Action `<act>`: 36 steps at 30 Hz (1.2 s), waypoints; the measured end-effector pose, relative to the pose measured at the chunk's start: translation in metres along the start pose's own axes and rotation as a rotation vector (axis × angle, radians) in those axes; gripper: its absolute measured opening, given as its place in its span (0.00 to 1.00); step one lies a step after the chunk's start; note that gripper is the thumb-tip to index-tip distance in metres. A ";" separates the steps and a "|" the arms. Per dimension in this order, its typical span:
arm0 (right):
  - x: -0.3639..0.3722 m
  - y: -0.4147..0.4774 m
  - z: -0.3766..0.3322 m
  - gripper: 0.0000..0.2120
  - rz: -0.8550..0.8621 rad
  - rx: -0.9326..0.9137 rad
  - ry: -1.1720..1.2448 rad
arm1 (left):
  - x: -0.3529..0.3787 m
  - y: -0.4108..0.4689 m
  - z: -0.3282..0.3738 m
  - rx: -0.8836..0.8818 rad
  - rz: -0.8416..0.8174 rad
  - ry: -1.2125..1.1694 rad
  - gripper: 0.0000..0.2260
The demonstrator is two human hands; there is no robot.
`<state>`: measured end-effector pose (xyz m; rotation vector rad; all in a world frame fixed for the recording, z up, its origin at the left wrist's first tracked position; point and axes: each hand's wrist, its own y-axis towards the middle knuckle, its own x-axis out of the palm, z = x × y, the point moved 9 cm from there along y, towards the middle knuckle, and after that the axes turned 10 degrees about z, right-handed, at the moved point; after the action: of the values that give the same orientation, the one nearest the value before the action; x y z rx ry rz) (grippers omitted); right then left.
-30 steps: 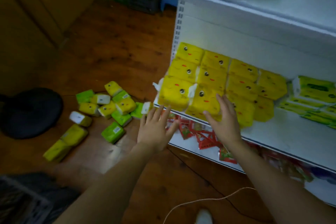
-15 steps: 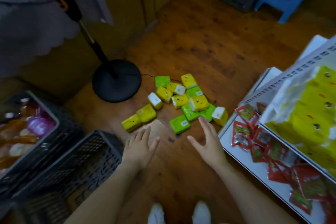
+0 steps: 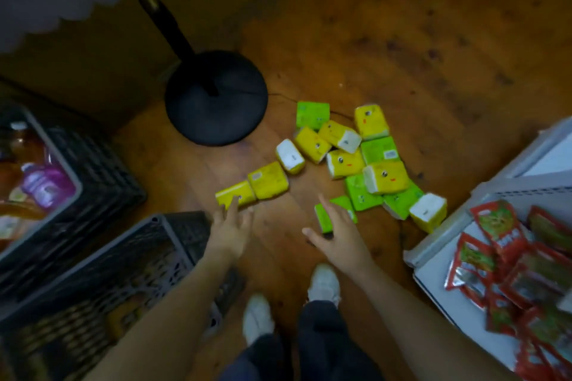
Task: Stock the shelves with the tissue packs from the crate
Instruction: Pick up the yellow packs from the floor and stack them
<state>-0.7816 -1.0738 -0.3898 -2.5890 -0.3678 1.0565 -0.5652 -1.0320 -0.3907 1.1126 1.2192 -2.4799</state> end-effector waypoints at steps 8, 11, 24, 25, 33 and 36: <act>0.187 0.118 0.005 0.39 -0.189 -0.128 0.023 | 0.053 0.147 -0.097 -0.150 0.102 -0.115 0.25; 0.247 0.146 0.017 0.36 -0.257 -0.128 0.075 | 0.072 0.204 -0.130 -0.168 0.117 -0.118 0.26; 0.311 0.171 0.039 0.34 -0.360 0.067 0.212 | 0.113 0.240 -0.168 -0.362 0.073 -0.281 0.24; 0.302 0.167 0.033 0.33 -0.327 0.085 0.273 | 0.107 0.230 -0.164 -0.362 0.076 -0.297 0.25; 0.158 0.111 -0.082 0.30 -0.196 0.167 0.391 | 0.018 0.101 -0.079 -0.397 0.024 -0.390 0.24; 0.076 0.090 -0.157 0.30 -0.155 0.090 0.369 | -0.040 0.040 -0.011 -0.341 -0.013 -0.473 0.23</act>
<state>-0.6069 -1.1600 -0.3656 -2.5552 -0.4084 0.5155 -0.5128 -1.0566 -0.3924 0.4042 1.4128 -2.2372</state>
